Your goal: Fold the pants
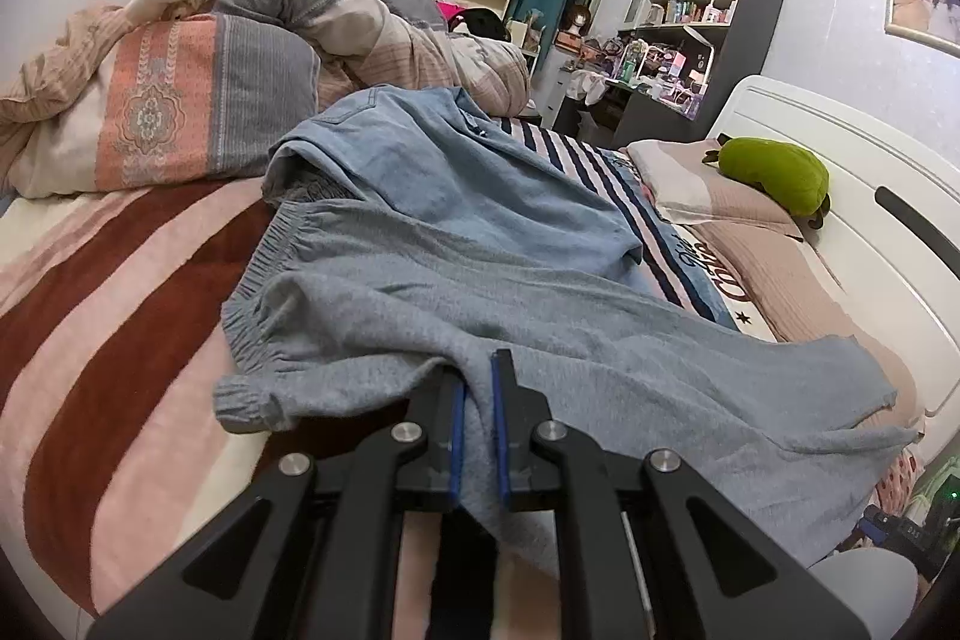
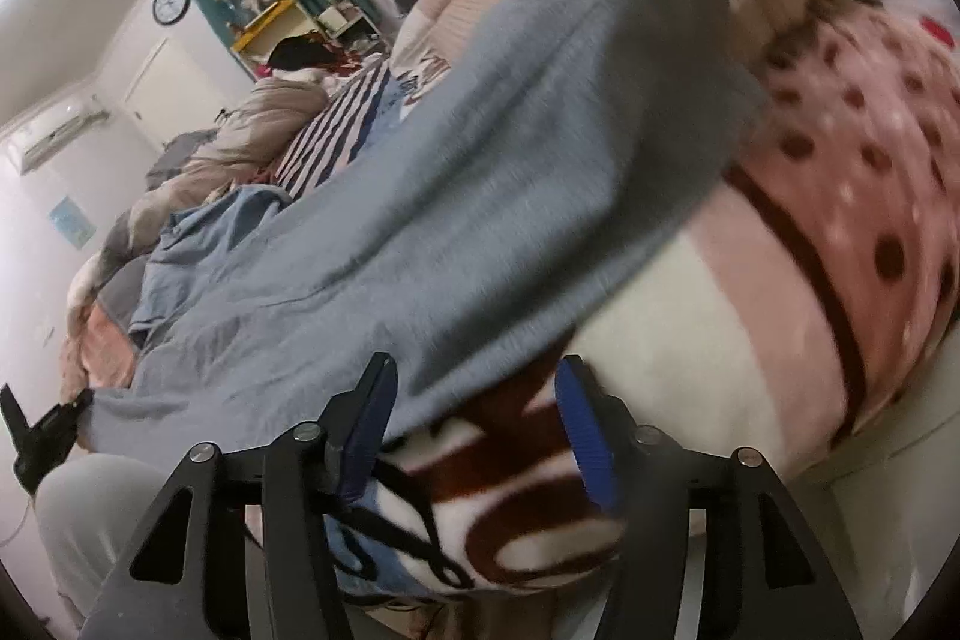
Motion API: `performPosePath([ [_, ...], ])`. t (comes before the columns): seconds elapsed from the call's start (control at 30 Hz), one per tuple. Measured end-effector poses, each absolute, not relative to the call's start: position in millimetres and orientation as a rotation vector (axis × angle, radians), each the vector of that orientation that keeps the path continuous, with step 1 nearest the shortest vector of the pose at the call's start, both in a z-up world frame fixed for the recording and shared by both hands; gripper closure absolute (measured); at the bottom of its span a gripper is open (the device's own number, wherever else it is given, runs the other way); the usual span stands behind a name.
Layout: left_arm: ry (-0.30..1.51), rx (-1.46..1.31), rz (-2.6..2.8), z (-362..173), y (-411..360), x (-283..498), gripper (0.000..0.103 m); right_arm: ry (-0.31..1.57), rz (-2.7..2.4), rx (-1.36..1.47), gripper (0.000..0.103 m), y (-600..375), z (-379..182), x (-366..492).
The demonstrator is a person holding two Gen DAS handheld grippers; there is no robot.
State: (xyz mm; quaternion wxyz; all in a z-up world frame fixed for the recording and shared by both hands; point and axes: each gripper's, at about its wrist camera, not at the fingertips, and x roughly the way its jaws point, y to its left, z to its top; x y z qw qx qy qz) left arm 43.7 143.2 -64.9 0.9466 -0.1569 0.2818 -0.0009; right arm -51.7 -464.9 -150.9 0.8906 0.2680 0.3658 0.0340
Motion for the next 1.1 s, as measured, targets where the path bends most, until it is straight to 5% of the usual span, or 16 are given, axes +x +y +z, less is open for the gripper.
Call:
performPosePath([
  [0.27, 0.582, -0.332, -0.006, -69, 140, 38, 0.097, 0.76, 0.064, 0.523, 0.046, -449, -155, -30],
  [0.33, 0.584, -0.334, -0.005, -70, 140, 37, 0.097, 0.758, 0.06, 0.528, 0.056, -446, -155, -24],
  [0.4, 0.584, -0.331, -0.003, -70, 140, 38, 0.097, 0.76, 0.064, 0.557, 0.093, -447, -155, -21],
  [0.43, 0.582, -0.33, -0.002, -70, 140, 37, 0.097, 0.761, 0.069, 0.572, 0.097, -448, -156, -20],
  [1.1, 0.499, -0.263, -0.017, -32, 149, 97, 0.097, 0.586, 0.154, 0.386, 0.102, -441, -47, 77],
])
